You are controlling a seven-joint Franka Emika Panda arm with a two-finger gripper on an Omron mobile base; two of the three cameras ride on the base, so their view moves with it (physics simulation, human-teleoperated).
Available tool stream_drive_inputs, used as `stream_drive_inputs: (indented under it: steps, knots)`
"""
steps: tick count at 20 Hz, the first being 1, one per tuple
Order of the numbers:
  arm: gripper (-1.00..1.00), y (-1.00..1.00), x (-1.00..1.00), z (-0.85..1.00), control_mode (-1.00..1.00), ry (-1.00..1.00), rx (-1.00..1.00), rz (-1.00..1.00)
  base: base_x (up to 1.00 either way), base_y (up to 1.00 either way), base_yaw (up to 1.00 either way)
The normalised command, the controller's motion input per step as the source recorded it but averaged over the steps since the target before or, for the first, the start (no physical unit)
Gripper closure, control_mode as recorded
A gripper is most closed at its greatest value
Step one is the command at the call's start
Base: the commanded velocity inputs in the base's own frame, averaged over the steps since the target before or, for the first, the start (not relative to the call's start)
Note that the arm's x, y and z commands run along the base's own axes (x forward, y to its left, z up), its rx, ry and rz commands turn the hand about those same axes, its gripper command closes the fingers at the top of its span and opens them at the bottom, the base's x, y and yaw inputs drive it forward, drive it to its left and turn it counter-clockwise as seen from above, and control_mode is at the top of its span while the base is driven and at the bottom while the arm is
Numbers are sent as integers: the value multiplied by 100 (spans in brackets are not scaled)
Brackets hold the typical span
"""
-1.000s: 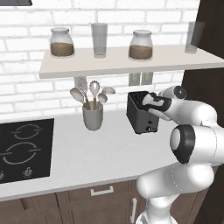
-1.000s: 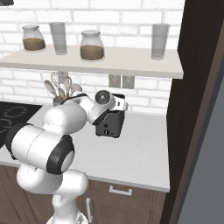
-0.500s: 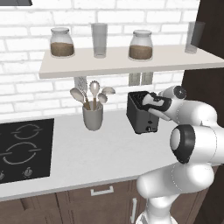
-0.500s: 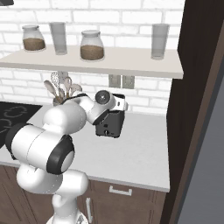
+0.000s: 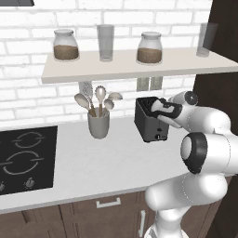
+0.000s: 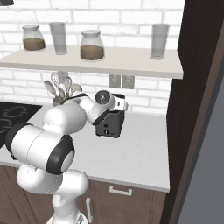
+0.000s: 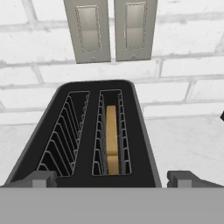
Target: Start the toaster. Once the lever pops up, take the bread to the plate on the dining counter.
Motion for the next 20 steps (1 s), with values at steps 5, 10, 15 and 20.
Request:
stream_drive_inputs:
  steps: [5, 10, 15, 20]
  knots:
    - [-100, 0, 0, 0, -100, 0, 0, 0, 0, 0, 0]
    - [-100, 0, 0, 0, -100, 0, 0, 0, 0, 0, 0]
    - [-100, 0, 0, 0, -100, 0, 0, 0, 0, 0, 0]
    - [-100, 0, 0, 0, -100, 0, 0, 0, 0, 0, 0]
